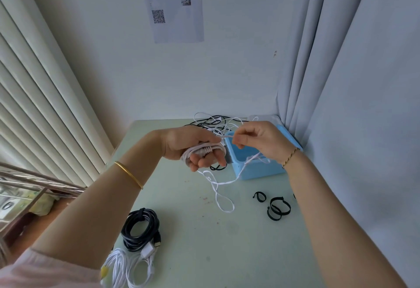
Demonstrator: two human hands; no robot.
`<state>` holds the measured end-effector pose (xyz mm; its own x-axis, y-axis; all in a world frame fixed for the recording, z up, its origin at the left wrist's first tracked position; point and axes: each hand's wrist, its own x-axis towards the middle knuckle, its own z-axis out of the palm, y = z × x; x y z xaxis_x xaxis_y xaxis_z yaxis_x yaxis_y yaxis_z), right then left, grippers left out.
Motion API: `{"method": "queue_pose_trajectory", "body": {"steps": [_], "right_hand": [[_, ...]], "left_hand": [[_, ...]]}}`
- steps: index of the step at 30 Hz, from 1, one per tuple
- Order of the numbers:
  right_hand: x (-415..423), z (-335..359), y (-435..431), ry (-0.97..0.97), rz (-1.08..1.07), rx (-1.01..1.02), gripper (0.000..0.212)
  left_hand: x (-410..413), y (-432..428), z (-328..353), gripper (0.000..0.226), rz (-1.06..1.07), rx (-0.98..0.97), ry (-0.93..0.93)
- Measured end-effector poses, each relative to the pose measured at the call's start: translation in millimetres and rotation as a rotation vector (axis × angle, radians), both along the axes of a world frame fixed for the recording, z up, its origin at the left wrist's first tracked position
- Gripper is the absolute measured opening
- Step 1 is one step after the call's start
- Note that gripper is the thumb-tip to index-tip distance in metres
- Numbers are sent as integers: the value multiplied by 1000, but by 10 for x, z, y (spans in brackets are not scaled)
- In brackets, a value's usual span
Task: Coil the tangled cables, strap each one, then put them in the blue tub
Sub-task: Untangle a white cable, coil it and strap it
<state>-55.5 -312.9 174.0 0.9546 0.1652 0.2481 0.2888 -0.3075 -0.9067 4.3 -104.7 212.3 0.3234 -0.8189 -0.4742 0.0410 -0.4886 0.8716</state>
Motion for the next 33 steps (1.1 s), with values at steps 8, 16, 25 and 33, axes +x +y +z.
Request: {"method": "queue_pose_trajectory", "body": {"steps": [8,16,25,33], "right_hand": [[55,-232,256,273,203,511,27],[-9,-337,420,393,245,901,19],[28,-415,358,480,97,848,13],[-67,-345,330,616,260,788,32]], "left_hand": [[-26,-170,0,48,-76,-540,646],[14,-201,135,56,403,-776,580],[-17,-233,145,47,718,-949,568],[29,-331,107,43,823,-1068,486]]}}
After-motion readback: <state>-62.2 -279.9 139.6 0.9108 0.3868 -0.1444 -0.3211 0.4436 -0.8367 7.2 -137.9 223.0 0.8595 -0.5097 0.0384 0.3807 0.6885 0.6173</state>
